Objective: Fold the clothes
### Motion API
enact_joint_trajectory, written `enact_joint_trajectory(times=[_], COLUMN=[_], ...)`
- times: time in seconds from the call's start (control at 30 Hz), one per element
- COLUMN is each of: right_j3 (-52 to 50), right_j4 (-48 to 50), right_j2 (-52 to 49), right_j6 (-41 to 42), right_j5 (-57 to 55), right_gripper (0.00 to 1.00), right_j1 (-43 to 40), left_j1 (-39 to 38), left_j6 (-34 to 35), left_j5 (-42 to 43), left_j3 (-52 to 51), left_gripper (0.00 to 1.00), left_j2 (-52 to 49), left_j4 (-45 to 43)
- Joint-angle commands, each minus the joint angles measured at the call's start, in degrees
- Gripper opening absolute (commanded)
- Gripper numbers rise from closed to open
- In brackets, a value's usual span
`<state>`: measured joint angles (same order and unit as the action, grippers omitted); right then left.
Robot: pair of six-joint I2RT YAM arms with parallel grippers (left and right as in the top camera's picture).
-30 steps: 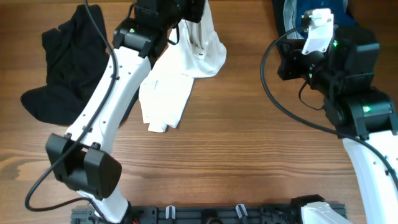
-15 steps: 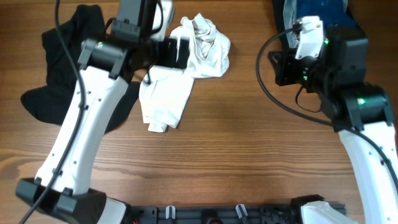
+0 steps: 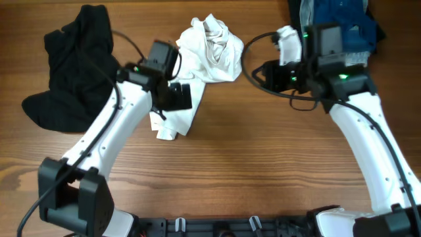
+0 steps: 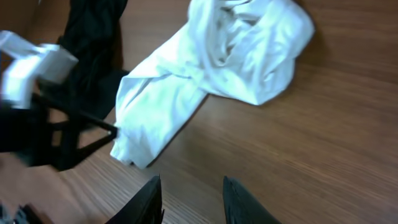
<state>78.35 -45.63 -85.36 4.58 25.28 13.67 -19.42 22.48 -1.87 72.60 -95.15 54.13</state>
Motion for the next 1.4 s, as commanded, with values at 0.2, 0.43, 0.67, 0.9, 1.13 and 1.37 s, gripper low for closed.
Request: enact_joint_trajectory(times=[0.2, 0.43, 0.67, 0.9, 1.13, 1.37], right_j3=[-0.1, -0.1, -0.1, -0.1, -0.1, -0.1], right_j4=[1.5, 1.7, 1.9, 1.9, 1.9, 1.4], right_j2=[-1.6, -1.6, -1.6, -1.6, -1.6, -1.9], right_j6=[-1.4, -1.4, -1.4, -1.4, -1.4, 0.9], right_j5=[1.3, 1.3, 1.3, 1.3, 1.3, 1.6], right_gripper=[0.37, 0.39, 0.4, 0.4, 0.41, 0.4], right_j1=[0.5, 0.5, 0.5, 0.5, 0.5, 1.2], left_j1=[4.9, 4.9, 4.9, 4.9, 4.9, 4.6], left_j6=[5.0, 5.0, 5.0, 5.0, 5.0, 4.7], left_j5=[-1.2, -1.2, -1.2, -1.2, -1.2, 0.0], left_j3=[-14.9, -19.2, -20.4, -21.3, -18.5, -5.8], left_gripper=[0.84, 0.62, 0.36, 0.21, 0.04, 0.04], left_j2=[-0.3, -0.4, -0.5, -0.9, -0.3, 5.9], left_j4=[-15.1, -22.3, -24.0, -24.7, -27.6, -22.3])
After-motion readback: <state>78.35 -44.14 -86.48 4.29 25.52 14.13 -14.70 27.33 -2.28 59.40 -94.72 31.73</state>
